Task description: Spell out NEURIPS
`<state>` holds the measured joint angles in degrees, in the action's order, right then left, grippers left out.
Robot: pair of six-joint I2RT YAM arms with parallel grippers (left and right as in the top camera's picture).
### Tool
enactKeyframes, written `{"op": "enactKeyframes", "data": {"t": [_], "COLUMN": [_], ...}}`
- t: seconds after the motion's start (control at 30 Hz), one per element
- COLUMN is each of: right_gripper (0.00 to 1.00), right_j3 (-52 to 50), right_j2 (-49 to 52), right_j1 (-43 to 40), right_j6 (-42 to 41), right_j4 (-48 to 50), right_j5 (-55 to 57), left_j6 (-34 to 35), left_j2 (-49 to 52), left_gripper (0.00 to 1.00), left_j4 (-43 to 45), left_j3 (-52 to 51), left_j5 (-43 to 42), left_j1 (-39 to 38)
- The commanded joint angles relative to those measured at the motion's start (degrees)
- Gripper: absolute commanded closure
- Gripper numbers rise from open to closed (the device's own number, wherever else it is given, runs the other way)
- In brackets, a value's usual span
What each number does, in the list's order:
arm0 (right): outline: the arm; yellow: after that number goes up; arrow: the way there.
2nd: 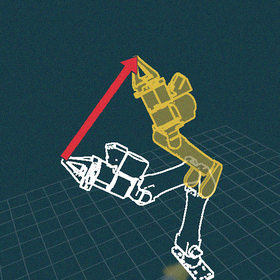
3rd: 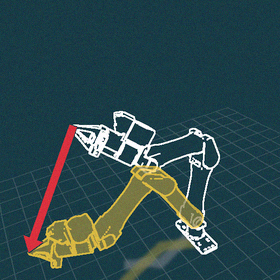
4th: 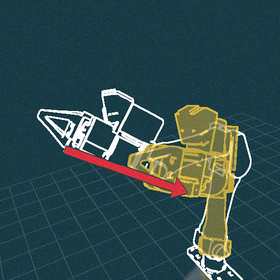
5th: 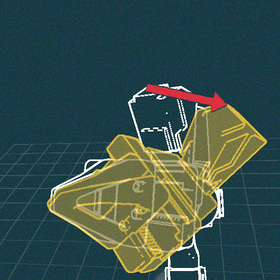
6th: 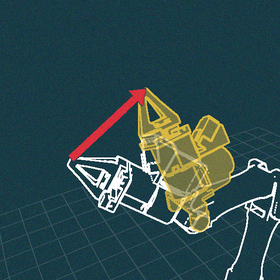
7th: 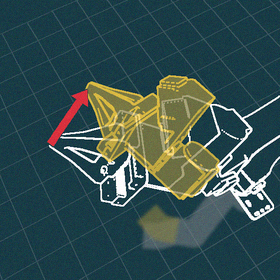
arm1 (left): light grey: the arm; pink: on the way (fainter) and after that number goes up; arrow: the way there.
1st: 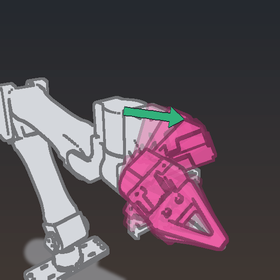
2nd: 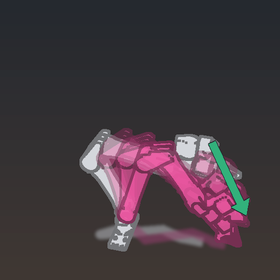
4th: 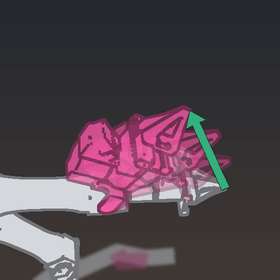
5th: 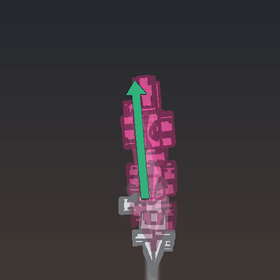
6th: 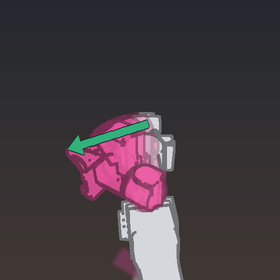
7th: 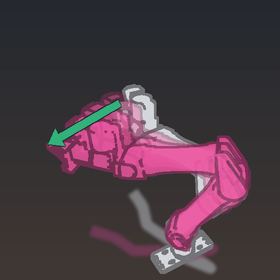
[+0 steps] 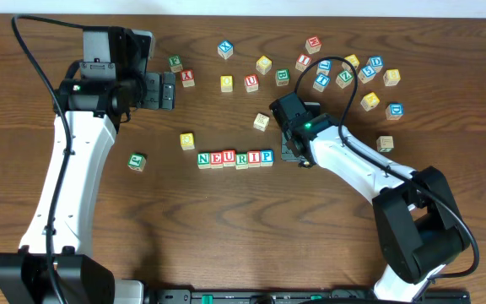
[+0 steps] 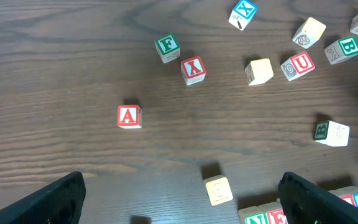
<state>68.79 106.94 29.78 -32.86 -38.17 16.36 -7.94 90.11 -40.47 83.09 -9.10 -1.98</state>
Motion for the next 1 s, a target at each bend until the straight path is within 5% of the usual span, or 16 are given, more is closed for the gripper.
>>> {"op": "enactKeyframes", "data": {"t": [0.0, 0.97], "right_gripper": [0.99, 0.99], "right_j3": [-1.0, -1.1], "right_j2": [-0.9, 1.1], "right_j1": [-0.8, -1.4], "right_j6": [0.2, 1.2], "right_j4": [0.3, 3.5], "right_j5": [0.7, 0.6], "left_j6": [-0.6, -0.6], "left_j2": [-0.2, -0.2], "left_gripper": [0.02, 0.03], "left_j4": [0.0, 0.0], "left_j3": [1.5, 1.5], "left_j5": [-0.3, -0.3], "left_j1": [0.2, 0.2]}}
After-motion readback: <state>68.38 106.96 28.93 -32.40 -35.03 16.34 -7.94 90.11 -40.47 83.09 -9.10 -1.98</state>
